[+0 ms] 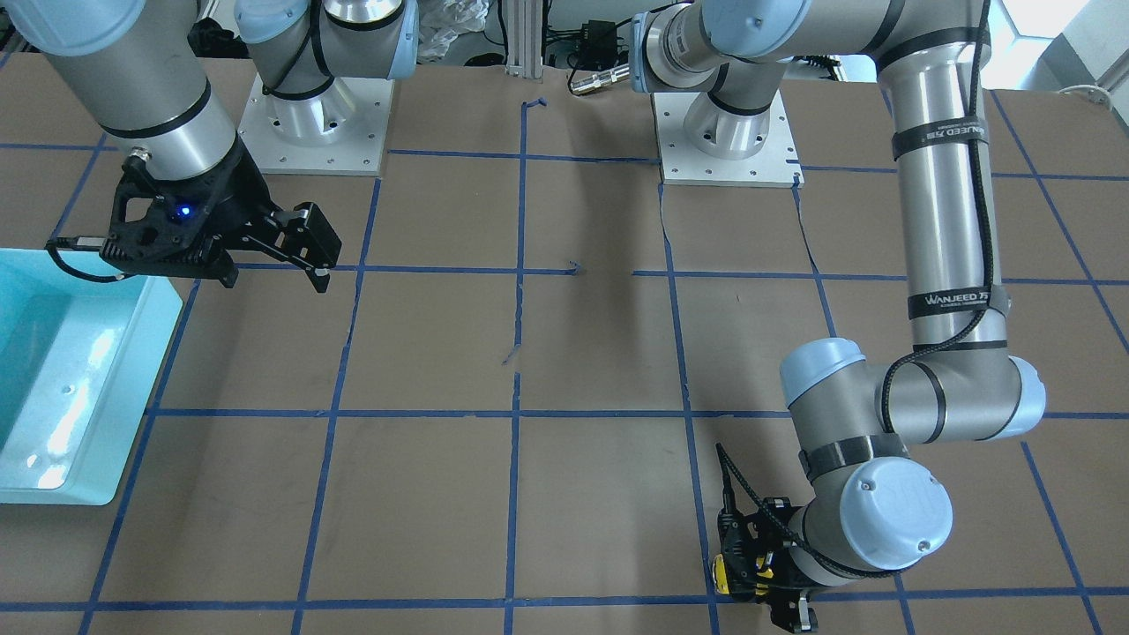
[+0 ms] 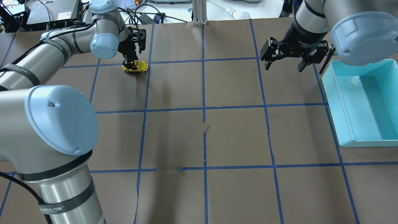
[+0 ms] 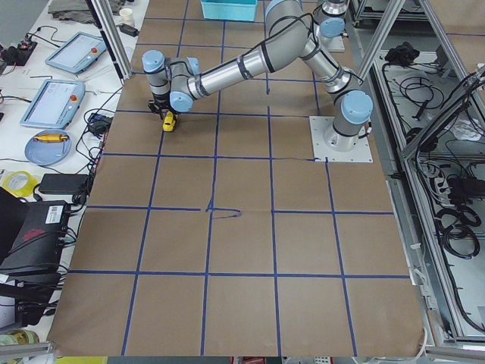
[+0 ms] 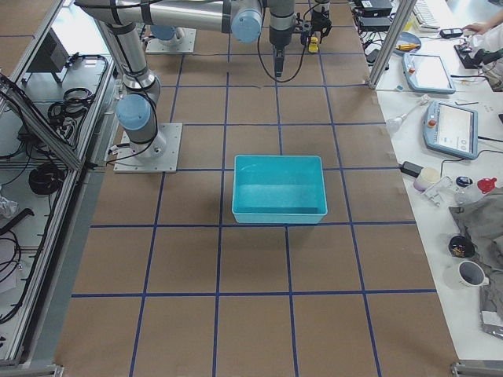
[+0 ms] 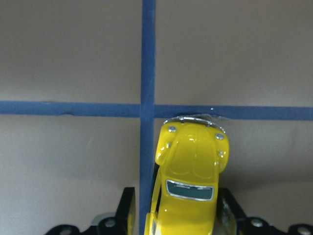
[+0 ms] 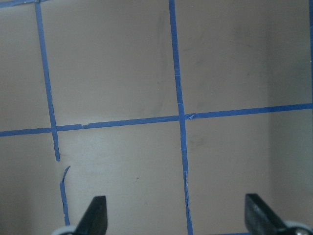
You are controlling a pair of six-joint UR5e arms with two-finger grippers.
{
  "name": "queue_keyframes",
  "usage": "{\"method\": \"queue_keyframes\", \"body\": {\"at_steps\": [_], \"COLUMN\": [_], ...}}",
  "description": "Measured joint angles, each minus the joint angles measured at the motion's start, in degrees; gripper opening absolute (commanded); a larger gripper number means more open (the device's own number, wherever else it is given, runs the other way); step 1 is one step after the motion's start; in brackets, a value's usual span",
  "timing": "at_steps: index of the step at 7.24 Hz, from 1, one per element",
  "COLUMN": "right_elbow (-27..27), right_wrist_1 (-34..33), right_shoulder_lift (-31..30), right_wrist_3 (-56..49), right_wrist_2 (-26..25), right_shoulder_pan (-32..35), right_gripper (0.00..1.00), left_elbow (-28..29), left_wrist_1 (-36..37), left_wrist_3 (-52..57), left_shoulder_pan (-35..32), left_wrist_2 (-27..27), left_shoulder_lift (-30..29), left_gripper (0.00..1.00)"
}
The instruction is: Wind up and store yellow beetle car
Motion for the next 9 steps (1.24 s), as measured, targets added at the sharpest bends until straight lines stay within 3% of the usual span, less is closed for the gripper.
{"method": "queue_keyframes", "body": {"at_steps": [4,9], "right_elbow": [0.6,0.5], "right_wrist_1": [0.3,-0.7], "right_shoulder_lift": [-0.9,-1.8], "right_wrist_3": [0.0,0.1], "right_wrist_2": [-0.8,-1.2], "right_shoulder_pan": [0.1,0.4], "right_gripper": [1.0,1.0], "left_elbow": [-0.2,-0.6], "left_wrist_1": [0.0,0.0], "left_wrist_3": [0.0,1.1], "left_shoulder_pan": [0.0,0.0], "left_wrist_2": [0.0,0.1], "left_shoulder_lift": [0.1,0.5], "left_gripper": [0.1,0.09]}}
